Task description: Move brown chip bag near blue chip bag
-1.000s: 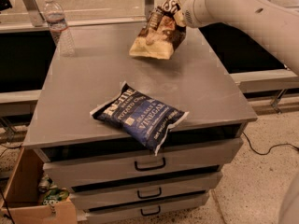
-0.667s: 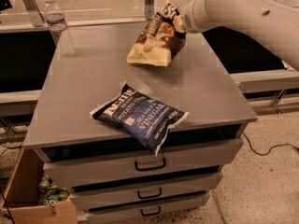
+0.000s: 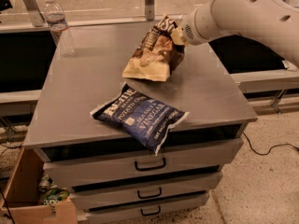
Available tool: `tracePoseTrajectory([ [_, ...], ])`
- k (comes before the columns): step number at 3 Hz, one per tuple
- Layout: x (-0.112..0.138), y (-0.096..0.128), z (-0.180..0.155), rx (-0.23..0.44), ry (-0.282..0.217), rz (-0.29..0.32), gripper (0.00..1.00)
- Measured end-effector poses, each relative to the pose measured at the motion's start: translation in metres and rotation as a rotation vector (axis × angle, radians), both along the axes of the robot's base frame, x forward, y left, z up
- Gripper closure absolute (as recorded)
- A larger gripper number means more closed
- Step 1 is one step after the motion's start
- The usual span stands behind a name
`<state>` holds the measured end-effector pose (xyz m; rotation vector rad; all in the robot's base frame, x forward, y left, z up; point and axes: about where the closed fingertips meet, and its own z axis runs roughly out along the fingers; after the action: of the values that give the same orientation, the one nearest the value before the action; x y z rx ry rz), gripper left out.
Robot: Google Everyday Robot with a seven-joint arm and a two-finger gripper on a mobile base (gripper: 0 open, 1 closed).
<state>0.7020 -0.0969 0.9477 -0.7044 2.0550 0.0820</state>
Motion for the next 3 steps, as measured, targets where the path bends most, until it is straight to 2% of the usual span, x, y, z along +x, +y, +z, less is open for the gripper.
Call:
tracePoseTrajectory([
  [1,-0.020,0.002,-0.009,0.012,0.048,0.025,1.00],
  [2,-0.036,0.001,-0.015,0.016,0.088,0.041,0.83],
  [3,-0.048,0.000,-0.020,0.018,0.120,0.054,0.58],
])
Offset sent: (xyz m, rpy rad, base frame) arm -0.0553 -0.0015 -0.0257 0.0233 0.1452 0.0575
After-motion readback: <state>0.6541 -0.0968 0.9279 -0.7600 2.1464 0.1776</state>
